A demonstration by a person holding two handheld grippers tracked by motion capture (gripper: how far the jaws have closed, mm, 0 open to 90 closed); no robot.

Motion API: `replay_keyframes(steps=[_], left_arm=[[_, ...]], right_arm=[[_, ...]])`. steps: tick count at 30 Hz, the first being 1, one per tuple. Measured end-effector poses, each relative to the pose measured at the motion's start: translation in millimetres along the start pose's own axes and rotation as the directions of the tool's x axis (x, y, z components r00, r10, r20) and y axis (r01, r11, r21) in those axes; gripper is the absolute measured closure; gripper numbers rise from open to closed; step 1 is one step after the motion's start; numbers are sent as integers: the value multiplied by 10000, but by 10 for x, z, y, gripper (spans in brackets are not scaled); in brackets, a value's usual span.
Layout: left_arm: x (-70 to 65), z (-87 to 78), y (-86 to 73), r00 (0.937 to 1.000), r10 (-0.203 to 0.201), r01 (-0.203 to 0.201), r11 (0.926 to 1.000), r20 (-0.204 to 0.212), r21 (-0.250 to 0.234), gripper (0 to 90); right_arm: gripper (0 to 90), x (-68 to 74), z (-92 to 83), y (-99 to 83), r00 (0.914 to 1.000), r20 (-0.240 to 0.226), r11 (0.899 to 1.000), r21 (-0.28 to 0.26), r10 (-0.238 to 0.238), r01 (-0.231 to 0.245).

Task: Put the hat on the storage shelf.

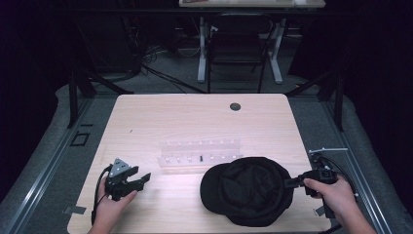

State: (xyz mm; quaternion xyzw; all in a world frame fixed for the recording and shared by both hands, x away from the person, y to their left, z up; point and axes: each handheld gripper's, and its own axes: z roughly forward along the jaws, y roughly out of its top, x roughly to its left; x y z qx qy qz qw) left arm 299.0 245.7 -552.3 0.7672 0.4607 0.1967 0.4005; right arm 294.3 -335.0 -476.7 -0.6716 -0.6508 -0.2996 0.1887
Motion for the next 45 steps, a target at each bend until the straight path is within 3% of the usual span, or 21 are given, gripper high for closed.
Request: replay_keyframes(steps=[12, 19, 21, 24, 27, 31, 41, 45], left_arm=[[1, -1, -1, 10000, -2, 2, 10000, -19, 18, 421], [1, 0, 0, 10000, 0, 0, 10000, -18, 2, 421], [-1, -2, 0, 10000, -3, 3, 10000, -8, 5, 421], [-1, -3, 0, 10000, -1, 1, 10000, -4, 3, 421], [3, -4, 1, 10000, 11, -11, 10000, -10, 10, 421], [2, -1, 0, 10000, 6, -6, 10000, -9, 11, 421], [3, -3, 1, 10000, -6, 6, 10000, -13, 0, 421], [3, -2, 1, 10000, -10, 10, 10000, 8, 55, 421]], right_arm=[[882, 131, -101, 44, 9990, -444, 9999, 136, 32, -26], [883, 301, -182, 65, 9973, -732, 10000, 50, -58, 61], [883, 363, -207, 77, 9943, -1051, 9998, 69, -154, 162], [883, 458, -209, 77, 9932, -1163, 9999, -111, -75, 62], [883, 523, -225, 90, 9896, -1407, 9996, 4, -288, 292], [883, 620, -259, 97, 9813, -1885, 9992, -18, -389, 392], [883, 762, -321, 128, 9705, -2366, 9989, -175, -455, 426], [883, 821, -370, 145, 9641, -2561, 9976, -218, -696, 662]])
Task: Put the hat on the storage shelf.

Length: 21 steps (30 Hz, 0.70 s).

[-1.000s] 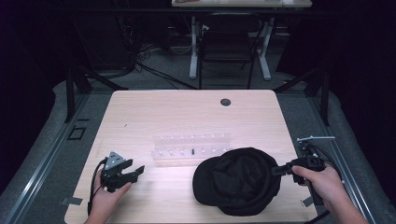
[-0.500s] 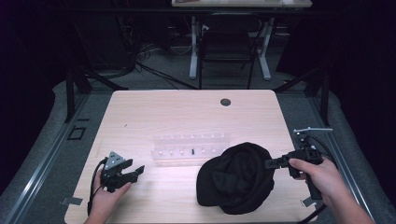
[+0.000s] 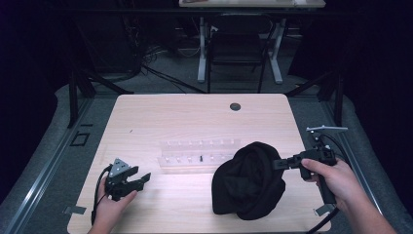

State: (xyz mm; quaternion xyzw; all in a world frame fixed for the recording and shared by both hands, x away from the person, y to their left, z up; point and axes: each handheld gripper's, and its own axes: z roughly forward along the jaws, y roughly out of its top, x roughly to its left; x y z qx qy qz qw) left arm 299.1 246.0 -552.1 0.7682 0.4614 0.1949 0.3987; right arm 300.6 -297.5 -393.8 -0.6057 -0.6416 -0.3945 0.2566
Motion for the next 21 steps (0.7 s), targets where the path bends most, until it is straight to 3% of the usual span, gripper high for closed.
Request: replay_keyframes(steps=[11, 21], left_arm=[[11, 2, -1, 10000, 5, -5, 10000, -73, -45, 388], [12, 19, -8, 10000, -38, 38, 10000, -66, 28, 378]], right_arm=[[883, 120, -77, 29, 9991, -414, 9994, -321, -102, 89], [884, 211, -190, 48, 9980, -465, 9964, -748, -429, 394]])
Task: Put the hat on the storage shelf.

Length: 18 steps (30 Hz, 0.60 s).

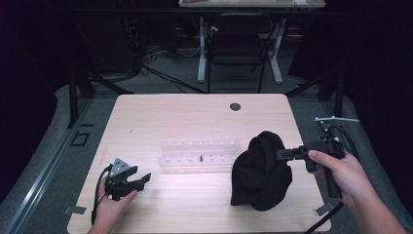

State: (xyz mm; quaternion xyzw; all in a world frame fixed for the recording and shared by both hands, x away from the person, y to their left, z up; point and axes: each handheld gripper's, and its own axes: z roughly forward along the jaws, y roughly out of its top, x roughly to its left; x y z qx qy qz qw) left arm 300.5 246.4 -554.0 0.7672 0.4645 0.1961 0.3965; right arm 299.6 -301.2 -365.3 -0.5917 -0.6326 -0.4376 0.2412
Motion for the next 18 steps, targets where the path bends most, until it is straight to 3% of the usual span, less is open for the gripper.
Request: replay_keyframes(steps=[8, 18], left_arm=[[2, 2, -3, 10000, -32, 32, 10000, 0, 9, 378], [4, 4, -2, 10000, -26, 26, 10000, -1, 28, 378]], right_arm=[[883, 62, -57, 31, 9998, -144, 9997, -218, -134, 131], [884, 239, -122, 115, 9985, -290, 9979, -462, -457, 444]])
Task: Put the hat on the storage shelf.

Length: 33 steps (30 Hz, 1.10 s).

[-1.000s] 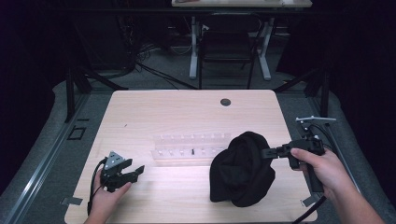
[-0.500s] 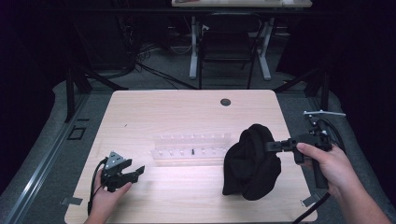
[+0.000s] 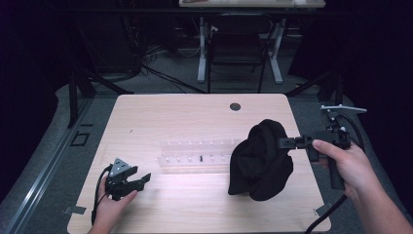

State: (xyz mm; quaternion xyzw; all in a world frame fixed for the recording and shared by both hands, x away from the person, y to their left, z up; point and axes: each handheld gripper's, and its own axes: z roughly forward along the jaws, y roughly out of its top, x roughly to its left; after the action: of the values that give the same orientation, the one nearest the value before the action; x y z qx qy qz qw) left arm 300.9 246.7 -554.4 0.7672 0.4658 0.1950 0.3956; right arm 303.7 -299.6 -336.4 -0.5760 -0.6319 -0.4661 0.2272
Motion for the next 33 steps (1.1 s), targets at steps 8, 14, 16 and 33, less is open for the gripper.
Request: replay_keyframes(steps=[8, 14, 16, 33], left_arm=[[0, 0, -1, 10000, -29, 29, 10000, 2, -8, 378], [-1, 2, 0, 10000, 6, -6, 10000, 21, -16, 378], [1, 1, 1, 10000, 6, -6, 10000, 24, -5, 378], [7, 2, 2, 10000, -14, 14, 10000, 28, -26, 378]], right_arm=[[883, 131, -23, 103, 9998, -1, 9997, -186, -177, 177], [883, 201, -25, 187, 9998, -45, 9993, -308, -218, 217], [883, 216, -17, 211, 9998, -83, 9992, -347, -191, 188], [883, 344, 106, 436, 9990, -352, 9987, -436, -276, 260]])
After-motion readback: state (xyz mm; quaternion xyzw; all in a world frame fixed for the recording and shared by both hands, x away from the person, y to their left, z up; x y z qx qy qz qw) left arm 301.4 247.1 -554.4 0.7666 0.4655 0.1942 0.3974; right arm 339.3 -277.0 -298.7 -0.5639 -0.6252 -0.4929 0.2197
